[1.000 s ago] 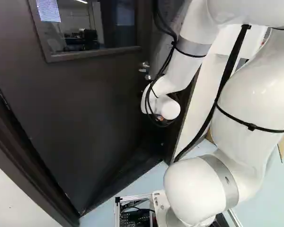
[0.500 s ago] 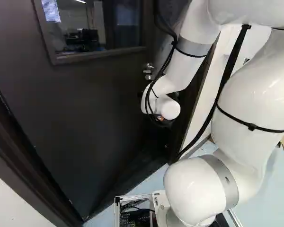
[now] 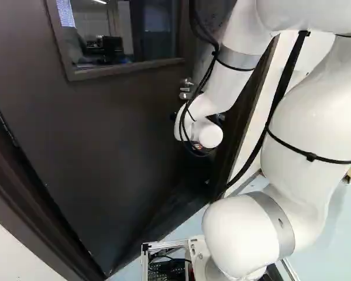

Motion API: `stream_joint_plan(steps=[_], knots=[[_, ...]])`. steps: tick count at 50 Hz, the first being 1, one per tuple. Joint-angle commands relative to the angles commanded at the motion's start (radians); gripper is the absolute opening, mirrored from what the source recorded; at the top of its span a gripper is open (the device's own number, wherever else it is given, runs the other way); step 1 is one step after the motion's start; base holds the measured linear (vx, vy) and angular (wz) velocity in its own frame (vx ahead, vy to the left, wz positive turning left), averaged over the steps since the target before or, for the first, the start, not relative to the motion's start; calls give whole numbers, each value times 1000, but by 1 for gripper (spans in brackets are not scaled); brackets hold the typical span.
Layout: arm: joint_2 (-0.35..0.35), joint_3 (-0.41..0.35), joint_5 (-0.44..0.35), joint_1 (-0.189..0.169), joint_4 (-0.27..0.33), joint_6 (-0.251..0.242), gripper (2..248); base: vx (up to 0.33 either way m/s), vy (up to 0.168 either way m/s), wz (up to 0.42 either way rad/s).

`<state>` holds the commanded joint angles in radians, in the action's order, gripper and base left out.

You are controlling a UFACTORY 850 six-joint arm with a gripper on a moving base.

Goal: Open the door and move inside

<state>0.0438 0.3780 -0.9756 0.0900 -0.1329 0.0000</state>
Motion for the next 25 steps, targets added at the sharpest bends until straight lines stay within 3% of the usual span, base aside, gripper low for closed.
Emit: stream_joint_plan(steps=[25], knots=[[24,25,0,13,-6,0,247,0,0,0]])
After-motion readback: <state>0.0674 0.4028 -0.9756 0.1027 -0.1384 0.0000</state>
